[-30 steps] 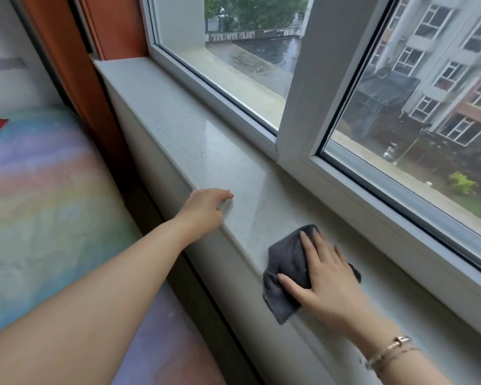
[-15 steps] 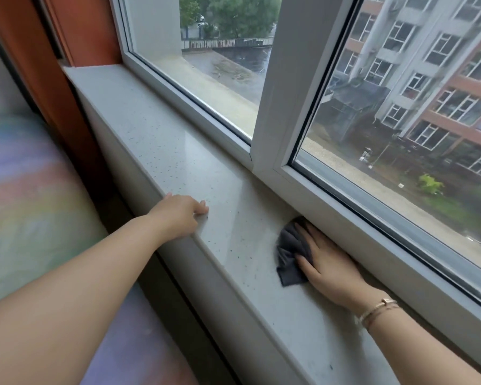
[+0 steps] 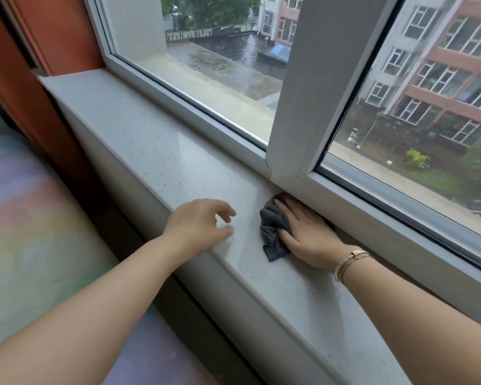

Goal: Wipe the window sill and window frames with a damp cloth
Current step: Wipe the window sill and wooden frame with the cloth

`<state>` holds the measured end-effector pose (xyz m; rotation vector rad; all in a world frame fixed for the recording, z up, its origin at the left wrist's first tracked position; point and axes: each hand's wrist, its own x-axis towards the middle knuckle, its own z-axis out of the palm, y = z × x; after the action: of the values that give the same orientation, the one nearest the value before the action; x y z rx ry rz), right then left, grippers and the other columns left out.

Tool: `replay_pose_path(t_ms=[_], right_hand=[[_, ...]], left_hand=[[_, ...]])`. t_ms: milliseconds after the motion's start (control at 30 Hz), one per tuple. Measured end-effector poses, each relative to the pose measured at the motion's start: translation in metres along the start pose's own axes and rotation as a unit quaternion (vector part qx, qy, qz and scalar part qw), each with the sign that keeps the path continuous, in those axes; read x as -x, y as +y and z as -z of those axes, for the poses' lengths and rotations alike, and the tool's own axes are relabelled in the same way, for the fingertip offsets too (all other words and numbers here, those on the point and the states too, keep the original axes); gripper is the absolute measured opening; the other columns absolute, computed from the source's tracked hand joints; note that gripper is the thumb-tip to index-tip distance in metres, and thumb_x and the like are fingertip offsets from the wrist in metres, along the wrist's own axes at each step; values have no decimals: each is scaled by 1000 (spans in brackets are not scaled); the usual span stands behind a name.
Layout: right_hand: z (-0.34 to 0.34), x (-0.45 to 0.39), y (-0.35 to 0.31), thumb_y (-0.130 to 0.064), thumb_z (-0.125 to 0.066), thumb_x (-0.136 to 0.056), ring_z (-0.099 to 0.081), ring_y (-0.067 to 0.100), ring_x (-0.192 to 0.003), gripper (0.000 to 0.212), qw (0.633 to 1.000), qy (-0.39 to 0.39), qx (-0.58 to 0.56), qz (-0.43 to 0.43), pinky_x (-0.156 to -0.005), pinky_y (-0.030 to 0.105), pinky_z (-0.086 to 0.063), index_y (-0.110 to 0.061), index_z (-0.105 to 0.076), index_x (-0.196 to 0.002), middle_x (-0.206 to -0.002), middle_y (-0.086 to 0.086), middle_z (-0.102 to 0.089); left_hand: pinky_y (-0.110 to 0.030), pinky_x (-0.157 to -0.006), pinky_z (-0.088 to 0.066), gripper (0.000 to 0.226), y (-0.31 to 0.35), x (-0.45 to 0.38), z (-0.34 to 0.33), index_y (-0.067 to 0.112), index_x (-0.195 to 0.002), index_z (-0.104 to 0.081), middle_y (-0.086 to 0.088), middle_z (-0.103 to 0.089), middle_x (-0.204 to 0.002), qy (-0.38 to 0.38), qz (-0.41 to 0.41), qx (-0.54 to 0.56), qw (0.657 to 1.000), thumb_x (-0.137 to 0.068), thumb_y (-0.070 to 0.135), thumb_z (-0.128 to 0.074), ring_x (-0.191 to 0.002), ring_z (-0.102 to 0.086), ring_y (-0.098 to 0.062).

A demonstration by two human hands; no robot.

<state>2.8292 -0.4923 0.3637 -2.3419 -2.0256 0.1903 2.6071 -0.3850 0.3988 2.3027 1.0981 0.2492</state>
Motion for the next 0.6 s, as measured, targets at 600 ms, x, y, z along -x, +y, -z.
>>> replay_pose_path(t_ms=[600], right_hand=[[2, -4, -7, -58, -21, -80, -21, 15, -141, 74, 993, 0, -85, -83, -110, 21, -15, -32, -18, -149, -156, -7, -20]], left_hand=[[-28, -85, -35, 12, 7, -35, -36, 25, -76, -56, 10, -56, -83, 19, -118, -18, 993, -84, 27, -65, -88, -50, -16]])
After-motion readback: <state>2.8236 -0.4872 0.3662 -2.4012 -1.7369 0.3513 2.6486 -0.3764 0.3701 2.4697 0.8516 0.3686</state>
